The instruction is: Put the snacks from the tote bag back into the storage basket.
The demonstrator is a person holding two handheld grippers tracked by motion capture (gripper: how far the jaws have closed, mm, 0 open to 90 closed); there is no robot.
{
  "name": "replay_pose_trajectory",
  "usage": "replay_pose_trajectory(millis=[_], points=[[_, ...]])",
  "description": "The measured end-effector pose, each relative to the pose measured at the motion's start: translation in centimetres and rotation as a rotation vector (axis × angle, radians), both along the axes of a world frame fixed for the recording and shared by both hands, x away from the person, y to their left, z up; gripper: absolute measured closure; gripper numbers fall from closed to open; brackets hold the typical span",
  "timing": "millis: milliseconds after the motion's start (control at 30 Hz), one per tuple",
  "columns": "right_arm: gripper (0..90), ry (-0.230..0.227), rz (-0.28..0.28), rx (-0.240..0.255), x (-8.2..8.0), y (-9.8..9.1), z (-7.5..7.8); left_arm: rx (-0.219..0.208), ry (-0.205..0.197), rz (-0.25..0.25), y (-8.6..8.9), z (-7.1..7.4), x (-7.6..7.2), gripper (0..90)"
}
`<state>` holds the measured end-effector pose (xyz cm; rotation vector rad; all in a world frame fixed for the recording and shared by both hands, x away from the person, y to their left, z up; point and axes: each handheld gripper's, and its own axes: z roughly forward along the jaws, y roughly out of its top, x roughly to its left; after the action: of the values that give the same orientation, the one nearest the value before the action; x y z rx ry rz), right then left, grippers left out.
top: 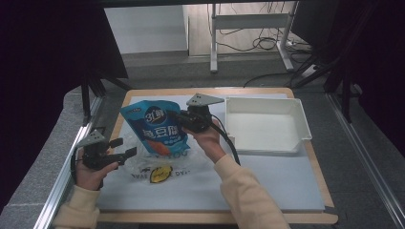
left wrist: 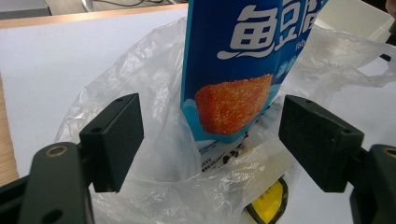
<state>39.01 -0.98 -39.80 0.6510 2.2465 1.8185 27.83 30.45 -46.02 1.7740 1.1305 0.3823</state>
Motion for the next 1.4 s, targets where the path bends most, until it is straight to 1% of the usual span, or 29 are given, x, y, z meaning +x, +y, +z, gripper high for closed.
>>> replay_pose_trajectory(millis=[333,433,533,667,900,1000,1067,1267,1400], points=[[89.0,0.009,0.018,0.015,0.0,0.6,0.3,0.002,0.005,0.002,0.2,0.0,-0.1,22.3],[89.0,0.013,0.026,0.020,-0.1,0.9,0.4,0.010,-0.009,0.010,0.2,0.0,-0.2,23.1],[89.1,0.011,0.032,0.022,-0.2,1.0,0.5,0.011,-0.011,0.008,0.2,0.1,-0.3,23.1],[89.1,0.013,0.036,0.040,-0.3,1.1,0.9,0.013,-0.006,0.005,0.2,0.1,-0.3,22.9],[89.1,-0.003,0.040,0.057,-0.7,0.9,1.9,0.011,0.003,0.006,0.2,0.0,-0.2,22.7],[89.1,-0.007,0.043,0.071,-0.9,0.7,2.4,0.013,0.005,0.005,0.2,-0.1,-0.1,22.6],[89.1,-0.011,0.044,0.077,-1.0,0.5,2.9,0.015,0.005,0.004,0.2,-0.1,-0.1,22.6],[89.1,-0.023,0.047,0.119,-1.3,-0.2,4.3,0.014,0.007,0.004,0.0,-0.2,-0.1,22.6],[89.1,-0.034,0.043,0.122,-1.6,-0.7,5.2,0.019,0.012,0.001,-0.1,-0.3,0.0,22.6]])
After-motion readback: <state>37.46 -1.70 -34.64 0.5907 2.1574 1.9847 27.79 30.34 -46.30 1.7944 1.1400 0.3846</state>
